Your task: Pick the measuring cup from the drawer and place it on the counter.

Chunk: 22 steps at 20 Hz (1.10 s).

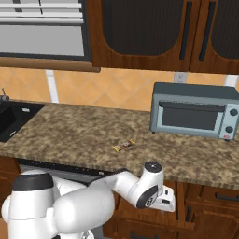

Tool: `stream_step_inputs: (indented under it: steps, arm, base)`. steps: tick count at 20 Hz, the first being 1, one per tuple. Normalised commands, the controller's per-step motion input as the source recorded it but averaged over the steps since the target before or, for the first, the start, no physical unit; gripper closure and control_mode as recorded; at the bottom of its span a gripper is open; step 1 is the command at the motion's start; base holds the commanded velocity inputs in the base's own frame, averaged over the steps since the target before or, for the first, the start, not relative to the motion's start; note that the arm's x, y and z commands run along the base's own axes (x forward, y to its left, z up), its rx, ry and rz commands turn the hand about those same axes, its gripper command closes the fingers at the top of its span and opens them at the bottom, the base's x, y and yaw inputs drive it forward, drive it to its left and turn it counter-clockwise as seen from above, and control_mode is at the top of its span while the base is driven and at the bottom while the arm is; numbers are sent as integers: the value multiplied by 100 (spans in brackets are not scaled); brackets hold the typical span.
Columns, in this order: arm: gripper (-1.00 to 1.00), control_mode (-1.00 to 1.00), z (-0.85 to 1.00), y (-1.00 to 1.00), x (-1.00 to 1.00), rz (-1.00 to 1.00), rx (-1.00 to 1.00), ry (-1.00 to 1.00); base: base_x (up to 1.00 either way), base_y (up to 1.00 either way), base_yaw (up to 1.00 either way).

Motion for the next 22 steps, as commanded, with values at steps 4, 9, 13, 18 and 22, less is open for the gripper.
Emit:
stream_step_inputs:
  steps: [4,9,13,18,22]
  arm:
    - [-100,-100,-10,-2,-5,0,0,5]
    - [-100,-100,-21,-10,-34,0,0,2]
    - [-100,-100,-17,-12,-58,2,0,0]
    - [-100,-100,0,-14,-77,1,0,4]
    - [-100,-100,-5,-10,-86,0,0,11]
  base:
    - [0,0,0]
    - [0,0,0]
    - [0,0,0]
    - [0,0,0]
    - [0,0,0]
